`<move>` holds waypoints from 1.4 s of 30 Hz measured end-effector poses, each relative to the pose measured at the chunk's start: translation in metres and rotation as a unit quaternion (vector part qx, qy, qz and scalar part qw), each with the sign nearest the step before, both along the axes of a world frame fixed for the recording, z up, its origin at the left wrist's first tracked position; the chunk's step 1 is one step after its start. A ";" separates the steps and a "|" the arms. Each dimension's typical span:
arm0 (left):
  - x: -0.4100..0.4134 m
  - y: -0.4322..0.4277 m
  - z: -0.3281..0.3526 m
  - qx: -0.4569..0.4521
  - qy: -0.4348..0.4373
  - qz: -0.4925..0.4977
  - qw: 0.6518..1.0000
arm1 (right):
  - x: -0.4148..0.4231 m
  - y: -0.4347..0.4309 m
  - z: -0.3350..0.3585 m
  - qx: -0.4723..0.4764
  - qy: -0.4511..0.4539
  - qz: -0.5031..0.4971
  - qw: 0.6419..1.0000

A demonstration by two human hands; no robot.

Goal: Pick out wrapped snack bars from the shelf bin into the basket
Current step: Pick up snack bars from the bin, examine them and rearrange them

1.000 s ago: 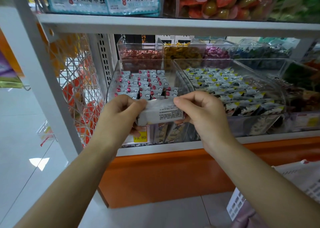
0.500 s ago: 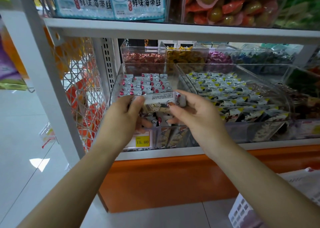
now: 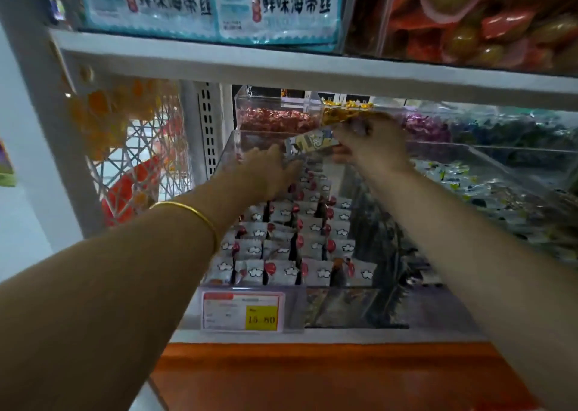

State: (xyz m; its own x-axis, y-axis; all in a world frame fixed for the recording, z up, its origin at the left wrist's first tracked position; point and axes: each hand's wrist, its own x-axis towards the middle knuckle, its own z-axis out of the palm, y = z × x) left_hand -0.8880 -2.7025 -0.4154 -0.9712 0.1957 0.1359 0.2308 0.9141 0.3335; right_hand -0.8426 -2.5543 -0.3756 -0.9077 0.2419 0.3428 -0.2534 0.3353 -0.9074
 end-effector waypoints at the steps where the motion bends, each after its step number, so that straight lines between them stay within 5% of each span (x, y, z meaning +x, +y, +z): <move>1: -0.009 0.000 -0.002 0.013 -0.024 0.001 1.000 | -0.007 0.000 0.001 0.025 0.000 -0.005 1.000; 10: -0.041 0.001 -0.017 -0.073 -0.070 0.034 0.994 | -0.043 -0.001 -0.003 0.007 -0.017 0.003 1.000; 18: -0.015 -0.001 -0.005 -0.143 -0.057 0.059 0.986 | -0.068 -0.030 0.000 0.112 0.019 0.030 0.993; 23: 0.011 -0.007 -0.004 -0.184 -0.057 0.028 0.981 | -0.090 -0.054 -0.006 0.328 0.048 0.011 0.943; 30: 0.054 -0.020 0.004 -0.376 0.033 0.011 0.926 | -0.108 -0.074 -0.020 0.415 0.031 0.048 0.908; 35: 0.070 -0.036 0.000 -0.371 0.062 0.022 0.926 | -0.105 -0.068 -0.034 0.547 -0.033 0.082 0.833; 42: 0.085 -0.039 0.002 -0.276 0.121 0.006 0.954 | -0.044 -0.033 -0.012 0.308 0.019 0.084 0.947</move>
State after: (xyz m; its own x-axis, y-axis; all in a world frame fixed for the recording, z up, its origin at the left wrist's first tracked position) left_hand -0.8034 -2.7416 -0.4136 -0.9269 0.2915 0.2363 0.2286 0.9381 -0.2603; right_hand -0.8862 -2.5870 -0.3874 -0.9002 -0.1607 0.4048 -0.3776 0.7509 -0.5417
